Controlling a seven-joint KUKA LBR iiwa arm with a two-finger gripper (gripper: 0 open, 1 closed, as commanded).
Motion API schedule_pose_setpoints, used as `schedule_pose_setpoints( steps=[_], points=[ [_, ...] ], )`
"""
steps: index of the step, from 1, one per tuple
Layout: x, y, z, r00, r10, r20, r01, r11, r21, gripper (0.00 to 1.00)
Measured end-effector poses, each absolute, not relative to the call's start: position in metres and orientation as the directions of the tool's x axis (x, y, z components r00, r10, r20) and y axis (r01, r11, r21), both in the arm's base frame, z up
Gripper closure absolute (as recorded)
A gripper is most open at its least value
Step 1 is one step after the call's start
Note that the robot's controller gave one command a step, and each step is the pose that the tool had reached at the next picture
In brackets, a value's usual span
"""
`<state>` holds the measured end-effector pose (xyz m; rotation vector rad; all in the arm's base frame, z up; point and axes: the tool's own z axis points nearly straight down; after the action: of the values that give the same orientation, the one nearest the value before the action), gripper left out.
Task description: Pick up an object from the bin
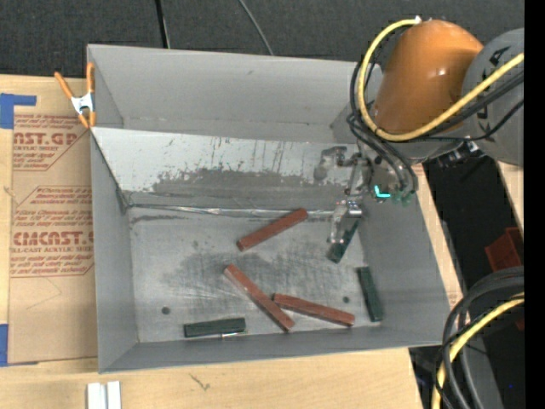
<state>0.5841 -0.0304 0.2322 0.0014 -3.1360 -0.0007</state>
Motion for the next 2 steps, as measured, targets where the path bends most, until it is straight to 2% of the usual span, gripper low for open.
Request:
schedule_pose_setpoints(
  steps=[1,2],
  points=[
    [0.586,-0.03,0.237,-1.0,-0.001,-0.003,-0.001,1.0,0.0,0.0],
    [0.569,0.017,0.172,-0.999,-0.041,-0.007,-0.041,0.999,0.0,0.0]
  ],
)
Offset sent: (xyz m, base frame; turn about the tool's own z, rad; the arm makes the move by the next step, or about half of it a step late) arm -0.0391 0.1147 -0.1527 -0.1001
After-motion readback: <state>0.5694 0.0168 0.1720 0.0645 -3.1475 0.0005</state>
